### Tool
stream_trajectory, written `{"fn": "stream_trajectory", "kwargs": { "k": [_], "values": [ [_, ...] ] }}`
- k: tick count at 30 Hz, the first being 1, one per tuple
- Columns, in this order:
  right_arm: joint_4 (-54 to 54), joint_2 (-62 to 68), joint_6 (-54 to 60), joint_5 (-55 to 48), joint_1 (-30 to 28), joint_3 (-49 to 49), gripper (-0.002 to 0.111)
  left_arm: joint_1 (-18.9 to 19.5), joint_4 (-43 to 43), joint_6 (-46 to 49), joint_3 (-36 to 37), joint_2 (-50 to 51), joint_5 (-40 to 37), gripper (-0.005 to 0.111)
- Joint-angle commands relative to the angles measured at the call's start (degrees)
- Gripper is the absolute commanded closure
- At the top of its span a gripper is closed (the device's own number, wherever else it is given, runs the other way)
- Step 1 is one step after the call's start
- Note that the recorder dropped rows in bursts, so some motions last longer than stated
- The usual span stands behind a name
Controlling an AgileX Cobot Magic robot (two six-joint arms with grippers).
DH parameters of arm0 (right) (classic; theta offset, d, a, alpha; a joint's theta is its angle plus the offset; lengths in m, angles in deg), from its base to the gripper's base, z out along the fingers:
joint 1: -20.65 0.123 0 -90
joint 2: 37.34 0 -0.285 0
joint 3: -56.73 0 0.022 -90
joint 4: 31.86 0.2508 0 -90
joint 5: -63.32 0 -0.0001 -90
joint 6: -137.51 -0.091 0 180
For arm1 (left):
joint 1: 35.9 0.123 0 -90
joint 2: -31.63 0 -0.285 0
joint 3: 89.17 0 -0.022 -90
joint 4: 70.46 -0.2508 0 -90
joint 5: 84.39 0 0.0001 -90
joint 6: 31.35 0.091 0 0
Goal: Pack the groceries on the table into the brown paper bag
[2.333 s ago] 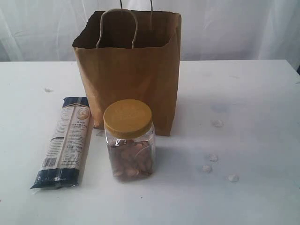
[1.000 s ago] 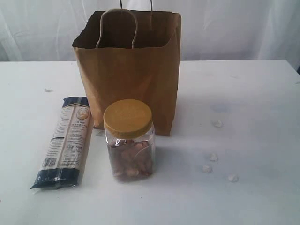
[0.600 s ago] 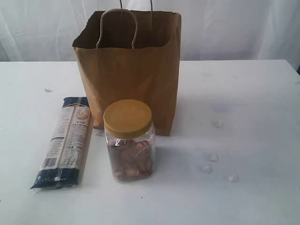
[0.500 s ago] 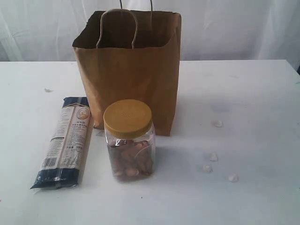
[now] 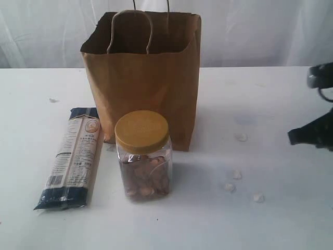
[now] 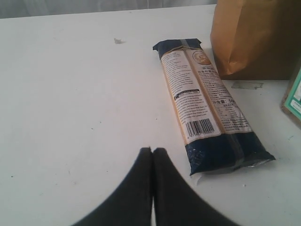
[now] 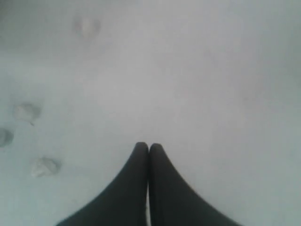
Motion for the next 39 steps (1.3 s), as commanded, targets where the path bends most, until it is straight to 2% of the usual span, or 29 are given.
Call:
{"fn": "stream_trajectory", "kwargs": {
  "k": [1, 6, 9, 12, 14, 20, 22, 39],
  "values": [
    [5.8, 14.4, 4.5, -3.8, -0.1, -8.7, 0.108, 0.2, 0.3, -0.3, 0.2, -0.3, -0.1, 0.107],
    [17.1, 21.2, 13.1, -1.7, -0.1, -14.2, 0.108, 0.2, 0.3, -0.3, 0.2, -0.3, -0.1, 0.107],
    [27.3, 22.3, 23.5, 0.3, -0.1, -16.4, 0.108, 0.2, 0.3, -0.3, 0.2, -0.3, -0.1, 0.107],
    [39.7, 23.0, 36.1, 0.6, -0.1, -18.5, 0.102, 0.2, 0.3, -0.3, 0.2, -0.3, -0.1, 0.107],
    [43.0, 23.7, 39.6, 0.6, -0.1, -19.9, 0.093, 0.2, 0.3, -0.3, 0.2, -0.3, -0.1, 0.107],
    [42.9, 26.8, 40.6, 0.8, -0.1, -22.6, 0.067, 0.2, 0.3, -0.3, 0.2, -0.3, -0.1, 0.107],
    [43.0, 28.4, 40.6, 0.6, -0.1, -23.0, 0.062, 0.2, 0.3, -0.3, 0.2, -0.3, -0.1, 0.107],
    [40.1, 36.3, 40.0, 4.9, -0.1, -23.8, 0.062, 0.2, 0.3, -0.3, 0.2, -0.3, -0.1, 0.107]
  ]
}}
